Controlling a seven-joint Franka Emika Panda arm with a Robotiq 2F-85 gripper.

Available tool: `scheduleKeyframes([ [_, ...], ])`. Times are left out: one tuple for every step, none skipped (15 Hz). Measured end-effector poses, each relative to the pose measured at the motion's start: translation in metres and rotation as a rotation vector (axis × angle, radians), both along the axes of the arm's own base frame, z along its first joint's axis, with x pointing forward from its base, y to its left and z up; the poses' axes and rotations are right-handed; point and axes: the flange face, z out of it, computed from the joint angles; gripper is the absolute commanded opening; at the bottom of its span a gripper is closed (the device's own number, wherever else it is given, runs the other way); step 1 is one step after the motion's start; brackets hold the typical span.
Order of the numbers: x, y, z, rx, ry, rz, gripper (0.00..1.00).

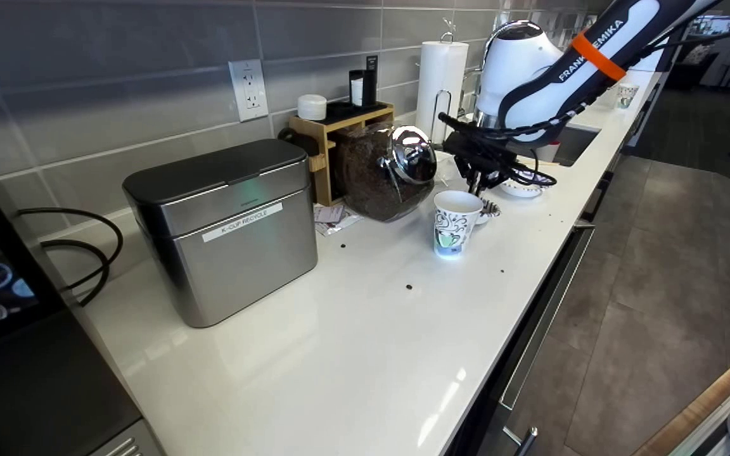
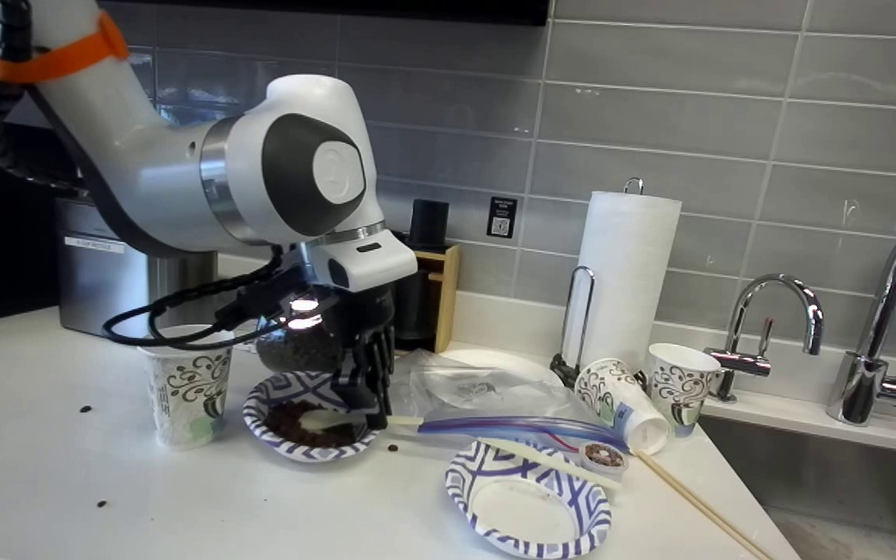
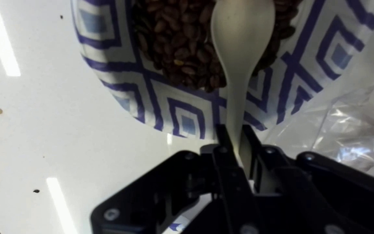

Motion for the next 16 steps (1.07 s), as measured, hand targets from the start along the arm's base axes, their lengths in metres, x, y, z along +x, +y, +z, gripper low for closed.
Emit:
scheduleKeyframes([
  [0.0,-0.001,0.0,0.002,0.002,0.002,0.03],
  [0.0,-0.003,0.001,0.0,0.001,0.001,0.03],
  [0.0,-0.006,0.001,-0.004,0.0,-0.003,0.03],
  [0.0,-0.011,0.003,-0.016,-0.004,-0.005,0.03],
  [0.0,-0.017,0.005,-0.034,-0.01,-0.007,0.03],
  [0.001,-0.023,0.007,-0.058,-0.017,-0.01,0.03],
  [0.0,-0.03,0.009,-0.086,-0.025,-0.013,0.03],
  [0.0,-0.037,0.011,-0.114,-0.033,-0.015,0.03],
  [-0.001,-0.043,0.014,-0.143,-0.037,-0.015,0.03],
  [-0.002,-0.048,0.016,-0.173,-0.036,-0.015,0.03],
  [-0.003,-0.051,0.018,-0.198,-0.04,-0.016,0.03],
  [-0.004,-0.053,0.021,-0.219,-0.05,-0.015,0.03],
  [-0.004,-0.052,0.025,-0.237,-0.065,-0.014,0.03],
  [-0.005,-0.051,0.029,-0.256,-0.081,-0.01,0.03],
  [-0.005,-0.049,0.033,-0.278,-0.092,-0.007,0.03],
  [-0.006,-0.047,0.036,-0.302,-0.099,-0.003,0.03],
])
